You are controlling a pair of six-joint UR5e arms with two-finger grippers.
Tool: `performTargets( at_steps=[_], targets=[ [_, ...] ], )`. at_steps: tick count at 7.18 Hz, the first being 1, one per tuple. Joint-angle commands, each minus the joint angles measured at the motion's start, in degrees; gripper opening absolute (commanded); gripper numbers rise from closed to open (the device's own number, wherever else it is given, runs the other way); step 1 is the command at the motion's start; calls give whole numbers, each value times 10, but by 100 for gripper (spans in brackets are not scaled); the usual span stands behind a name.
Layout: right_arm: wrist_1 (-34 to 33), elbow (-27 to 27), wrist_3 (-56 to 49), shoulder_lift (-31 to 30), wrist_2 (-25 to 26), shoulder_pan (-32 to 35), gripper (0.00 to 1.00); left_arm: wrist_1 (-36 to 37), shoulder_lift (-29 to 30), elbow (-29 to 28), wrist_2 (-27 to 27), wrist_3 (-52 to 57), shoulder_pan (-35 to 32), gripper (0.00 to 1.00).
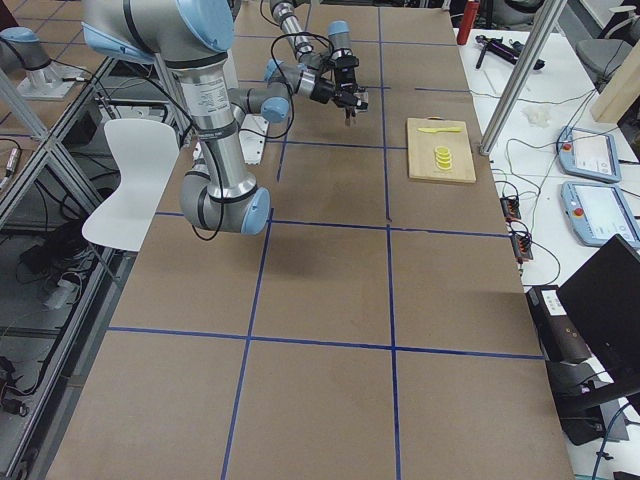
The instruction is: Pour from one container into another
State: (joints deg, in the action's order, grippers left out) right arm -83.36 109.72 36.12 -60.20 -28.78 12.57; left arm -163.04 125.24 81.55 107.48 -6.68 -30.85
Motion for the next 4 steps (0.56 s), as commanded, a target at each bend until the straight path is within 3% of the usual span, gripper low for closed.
performTargets(
  at_steps=[1,4],
  targets=[
    [-26,2,0,3,0,-1,0,0,0,1,0,0,0,0],
    [-110,4,-6,41,12,-7,0,0,0,1,-1,-3,0,0]
  ],
)
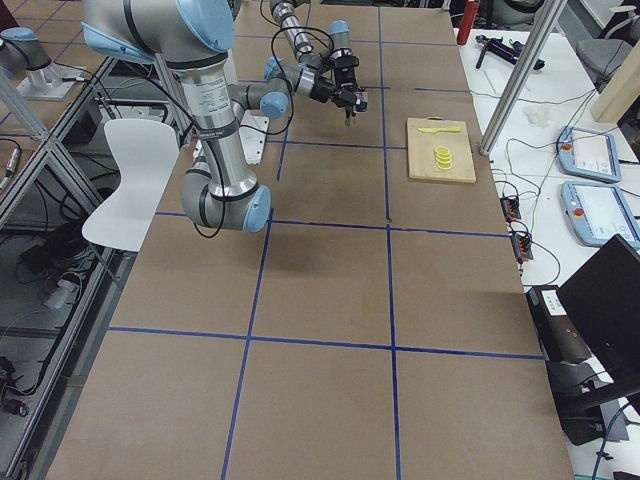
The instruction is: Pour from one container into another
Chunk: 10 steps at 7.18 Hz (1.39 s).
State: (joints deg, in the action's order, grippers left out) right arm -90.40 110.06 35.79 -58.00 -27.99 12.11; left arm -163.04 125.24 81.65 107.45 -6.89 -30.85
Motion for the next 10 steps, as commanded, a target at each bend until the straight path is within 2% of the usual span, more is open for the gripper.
performTargets(
  at_steps=[1,5,10],
  targets=[
    [-48,1,-3,20,9,-5,0,0,0,0,0,-1,0,0],
    [-50,-1,-30,20,33,-17,0,-1,0,0,0,-1,0,0],
    [-51,-3,-68,20,37,-17,0,-4,0,0,0,-1,-1,0]
  ],
)
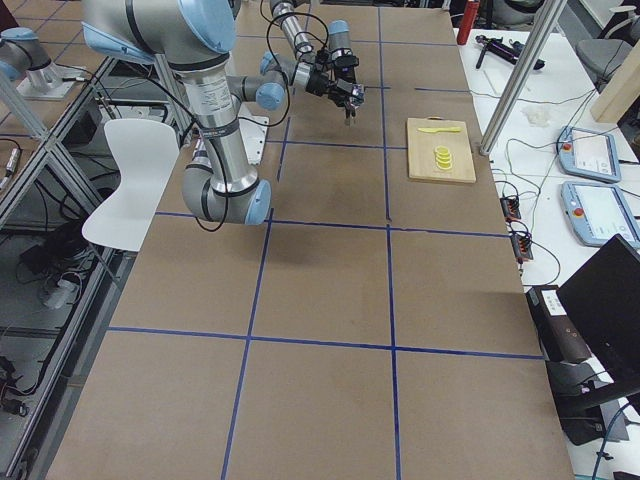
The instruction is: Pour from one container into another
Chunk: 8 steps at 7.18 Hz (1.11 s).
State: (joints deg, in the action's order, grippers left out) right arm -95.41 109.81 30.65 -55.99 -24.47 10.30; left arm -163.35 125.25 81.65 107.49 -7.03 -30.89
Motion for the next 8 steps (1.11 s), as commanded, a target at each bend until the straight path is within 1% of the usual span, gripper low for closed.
performTargets(
  at_steps=[1,3,8],
  targets=[
    [-12,0,-24,2,6,0,0,0,0,0,0,0,0,0],
    [-62,1,-24,21,7,0,0,0,0,1,0,0,0,0],
    [-82,2,-33,22,7,1,0,-1,0,2,0,-1,-1,0]
  ],
)
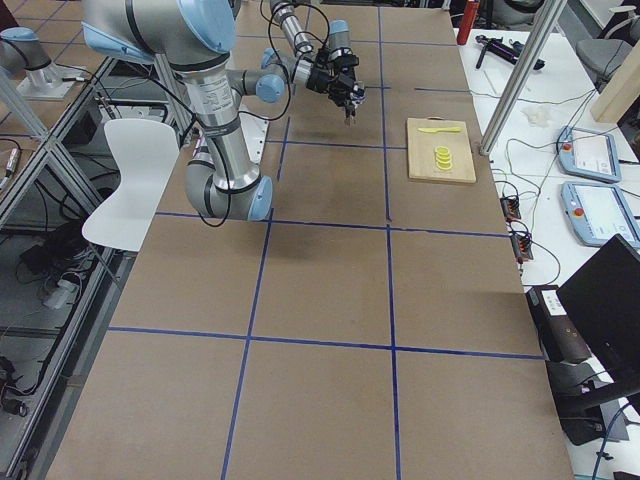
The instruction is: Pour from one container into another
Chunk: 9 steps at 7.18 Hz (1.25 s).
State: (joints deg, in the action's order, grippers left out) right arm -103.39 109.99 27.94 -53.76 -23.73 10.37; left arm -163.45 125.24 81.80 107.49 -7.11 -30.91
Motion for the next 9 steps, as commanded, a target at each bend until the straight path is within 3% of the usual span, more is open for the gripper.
performTargets(
  at_steps=[1,9],
  targets=[
    [-2,0,-13,1,2,1,0,0,0,0,0,1,0,0],
    [-3,1,-31,-4,6,1,0,0,0,0,0,1,0,0]
  ],
)
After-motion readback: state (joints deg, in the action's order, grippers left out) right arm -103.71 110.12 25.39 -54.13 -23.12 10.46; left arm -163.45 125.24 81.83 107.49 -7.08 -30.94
